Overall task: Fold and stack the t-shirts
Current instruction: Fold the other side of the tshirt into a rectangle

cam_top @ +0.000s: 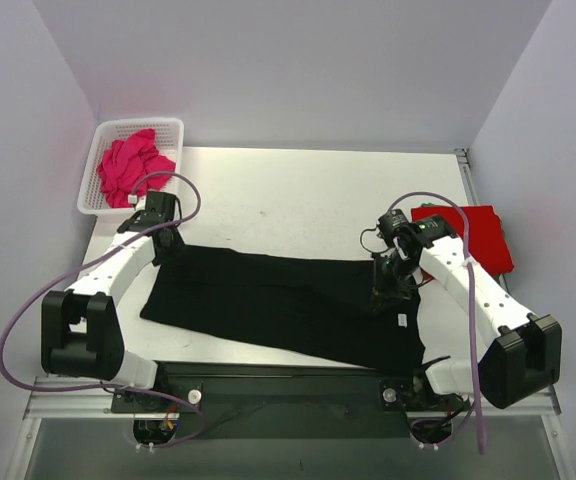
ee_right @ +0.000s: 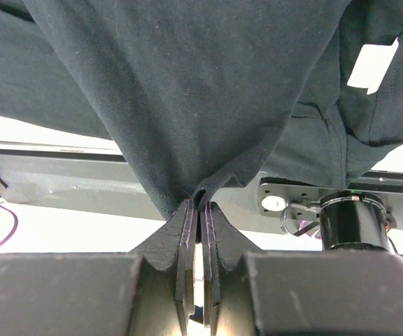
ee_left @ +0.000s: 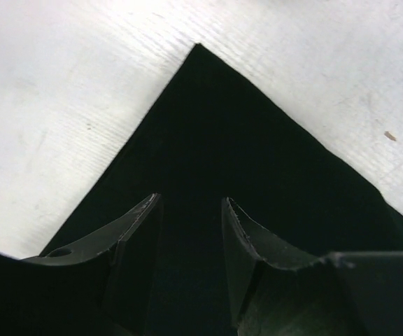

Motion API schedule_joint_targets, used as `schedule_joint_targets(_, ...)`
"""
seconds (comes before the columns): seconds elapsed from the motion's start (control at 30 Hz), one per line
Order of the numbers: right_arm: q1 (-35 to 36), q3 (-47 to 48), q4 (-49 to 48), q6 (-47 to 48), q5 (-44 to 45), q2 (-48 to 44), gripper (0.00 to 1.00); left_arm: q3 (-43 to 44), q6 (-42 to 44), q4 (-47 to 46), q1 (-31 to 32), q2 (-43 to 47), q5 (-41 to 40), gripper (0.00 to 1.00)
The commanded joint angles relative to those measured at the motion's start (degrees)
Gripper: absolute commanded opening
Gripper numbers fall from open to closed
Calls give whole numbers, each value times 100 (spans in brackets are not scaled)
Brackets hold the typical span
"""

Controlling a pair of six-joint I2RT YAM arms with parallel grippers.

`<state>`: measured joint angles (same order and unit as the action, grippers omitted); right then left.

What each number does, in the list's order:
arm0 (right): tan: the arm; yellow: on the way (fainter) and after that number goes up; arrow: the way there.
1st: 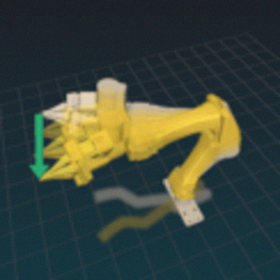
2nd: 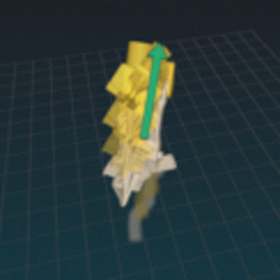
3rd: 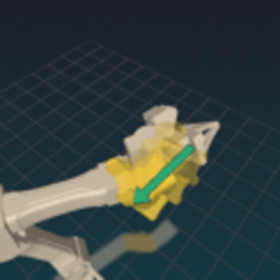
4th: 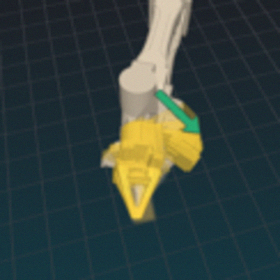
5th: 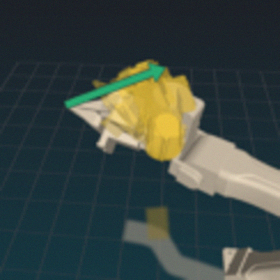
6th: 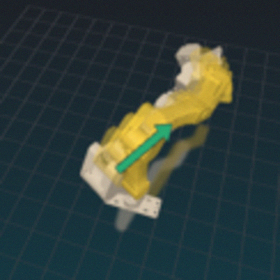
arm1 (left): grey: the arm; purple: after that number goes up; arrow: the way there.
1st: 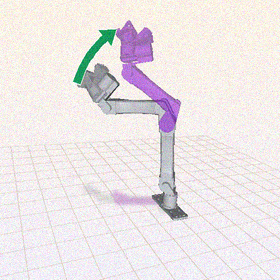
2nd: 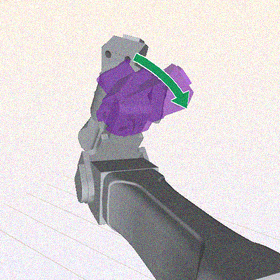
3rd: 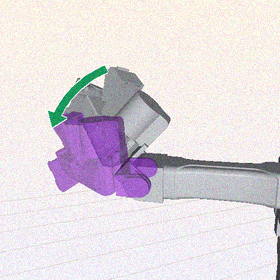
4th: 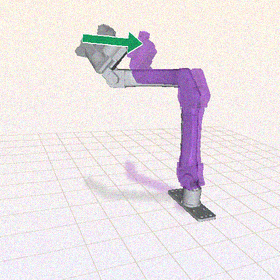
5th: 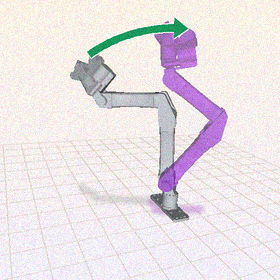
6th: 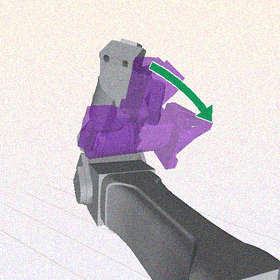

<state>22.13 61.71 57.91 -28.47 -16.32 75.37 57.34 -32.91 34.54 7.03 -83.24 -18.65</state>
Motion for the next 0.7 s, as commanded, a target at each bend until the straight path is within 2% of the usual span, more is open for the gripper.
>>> schedule_joint_targets(0.0,54,-54,353,-106,6,-216,0,-12,-172,-536,-8,-322,651,50)
schedule_joint_targets(0.23,72,7,397,-220,-169,-313,0,-320,-550,-1204,-174,-1044,1662,50)
schedule_joint_targets(0.4,142,-168,405,-291,-144,-339,0,-548,-550,-1319,-544,-1256,1804,49)
schedule_joint_targets(0.53,134,-476,362,-510,338,-243,0,-575,-384,-1319,-842,-1326,1812,49)
schedule_joint_targets(0.67,134,-546,335,-808,1015,-50,0,-522,-234,-1327,-861,-1318,1865,49)
